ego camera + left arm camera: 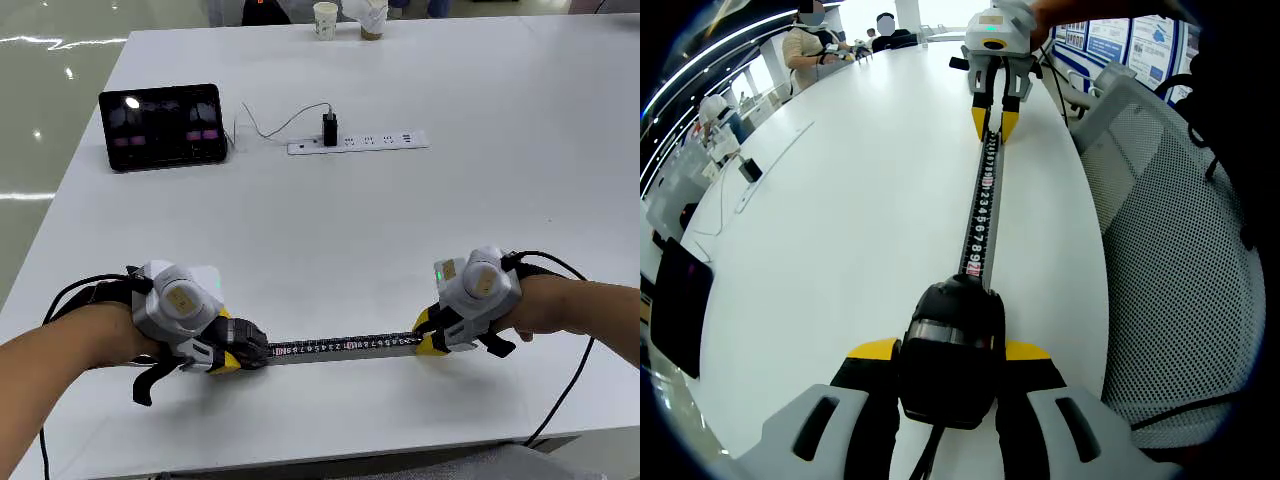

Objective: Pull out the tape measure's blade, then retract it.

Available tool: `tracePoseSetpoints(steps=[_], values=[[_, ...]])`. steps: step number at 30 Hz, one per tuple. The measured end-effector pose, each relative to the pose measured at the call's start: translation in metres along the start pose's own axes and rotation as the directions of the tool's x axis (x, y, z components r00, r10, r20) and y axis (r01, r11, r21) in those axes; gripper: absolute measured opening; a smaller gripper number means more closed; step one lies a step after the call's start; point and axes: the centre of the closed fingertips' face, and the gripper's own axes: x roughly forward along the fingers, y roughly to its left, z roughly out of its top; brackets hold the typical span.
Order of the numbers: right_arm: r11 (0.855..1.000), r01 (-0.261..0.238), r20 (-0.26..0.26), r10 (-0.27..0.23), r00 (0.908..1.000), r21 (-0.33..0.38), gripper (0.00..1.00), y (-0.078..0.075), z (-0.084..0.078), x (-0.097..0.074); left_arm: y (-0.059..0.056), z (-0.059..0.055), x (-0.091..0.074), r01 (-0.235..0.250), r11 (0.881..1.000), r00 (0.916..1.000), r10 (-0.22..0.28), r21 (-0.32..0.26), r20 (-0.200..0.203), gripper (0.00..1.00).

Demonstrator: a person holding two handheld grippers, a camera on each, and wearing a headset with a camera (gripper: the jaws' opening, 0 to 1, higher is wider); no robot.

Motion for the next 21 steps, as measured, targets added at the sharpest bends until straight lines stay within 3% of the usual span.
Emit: tracePoseSetpoints(steps=[21], values=[[1.000, 0.012, -0.008, -0.012, 0.9999, 0.012, 0.10, -0.001, -0.013, -0.009, -0.001, 0.000, 0.001, -0.002, 1.000, 1.0000, 0.002, 0.000, 0.004, 0.31]])
